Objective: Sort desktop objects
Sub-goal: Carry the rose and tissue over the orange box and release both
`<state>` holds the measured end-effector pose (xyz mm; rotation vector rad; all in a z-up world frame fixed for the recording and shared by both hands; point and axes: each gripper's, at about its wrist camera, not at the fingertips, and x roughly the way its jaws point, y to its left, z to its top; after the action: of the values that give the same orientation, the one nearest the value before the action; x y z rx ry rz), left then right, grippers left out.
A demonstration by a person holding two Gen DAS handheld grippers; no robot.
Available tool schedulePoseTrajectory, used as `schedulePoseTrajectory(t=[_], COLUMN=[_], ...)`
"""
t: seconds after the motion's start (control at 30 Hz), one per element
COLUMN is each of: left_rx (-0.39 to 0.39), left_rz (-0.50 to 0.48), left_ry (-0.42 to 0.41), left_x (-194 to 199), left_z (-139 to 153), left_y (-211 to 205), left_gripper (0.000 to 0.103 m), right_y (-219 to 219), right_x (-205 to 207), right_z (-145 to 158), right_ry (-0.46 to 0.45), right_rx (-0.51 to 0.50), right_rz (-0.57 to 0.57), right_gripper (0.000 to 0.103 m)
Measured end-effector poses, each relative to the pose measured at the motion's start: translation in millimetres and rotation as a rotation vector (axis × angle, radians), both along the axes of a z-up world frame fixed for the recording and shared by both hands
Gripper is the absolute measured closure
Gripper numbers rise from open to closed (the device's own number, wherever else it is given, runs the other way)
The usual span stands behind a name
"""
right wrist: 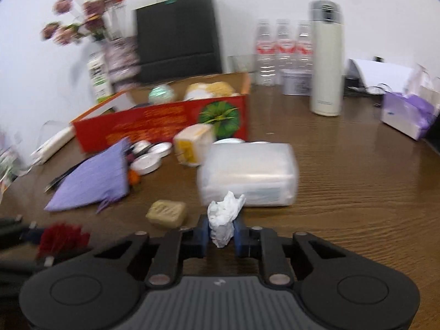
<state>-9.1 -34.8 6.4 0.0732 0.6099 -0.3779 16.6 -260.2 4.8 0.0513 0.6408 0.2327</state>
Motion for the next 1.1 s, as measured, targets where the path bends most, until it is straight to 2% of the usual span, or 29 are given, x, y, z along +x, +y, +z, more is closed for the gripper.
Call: schedulePoseTrajectory(t=[0.17,0.3,0.4,0.5,0.57,0.63,0.7,0.77,0.9,1.03,1.07,1.1], left_rx=[-0.051,-0.063,-0.072,-0.057,-0.050,-0.025,0.003,0.015,0.037,0.074,0.078,0.085], left_rz=[0.062,0.102,0.120,0.122,0.117,0.111,0.134,0.125,0.138,0.167,0.173,0.171], left_ry=[-0.060,-0.105,-0.105,-0.103,-0.103,-0.091,-0.059,0.010,0.121,0.206,0.214,0.218], left_x=[-14.9,-17.5,4.6,53.1,91.2,140.1,187.5,237.9,313.4,357.0,363.5,368.8], left_z=[20.6,41.5,63.6,93.9,110.1,119.5,119.6,112.1,85.6,54.4,49.7,45.6], left_y=[22.8,38.0,51.5,58.5,58.0,51.4,42.8,34.6,21.3,12.1,11.5,10.4], left_gripper=[0.054,0.054,0.054,0.054,0.054,0.054,0.054,0.054,0.054,0.052,0.050,0.043], right_y=[17.7,33.8,40.0,44.1,49.3,52.0,52.7,57.4,73.2,89.1,91.9,95.6], right_x=[-33.1,-52.6,-47.3,-20.4,8.2,53.3,110.7,165.8,278.0,350.9,363.0,377.3], right_z=[15.0,36.4,57.9,84.4,103.8,120.7,132.4,135.7,117.5,83.4,75.6,67.3], right_ry=[-0.030,-0.105,-0.148,-0.185,-0.211,-0.201,-0.124,-0.057,0.114,0.249,0.275,0.319], right_rx=[0.015,-0.001,0.026,0.039,0.031,0.053,0.116,0.139,0.122,0.102,0.112,0.122], right_rz=[0.077,0.133,0.157,0.165,0.166,0.178,0.183,0.181,0.157,0.137,0.137,0.138], right_gripper=[0.086,0.086,0.086,0.086,0.086,0.086,0.086,0.086,0.086,0.085,0.084,0.083])
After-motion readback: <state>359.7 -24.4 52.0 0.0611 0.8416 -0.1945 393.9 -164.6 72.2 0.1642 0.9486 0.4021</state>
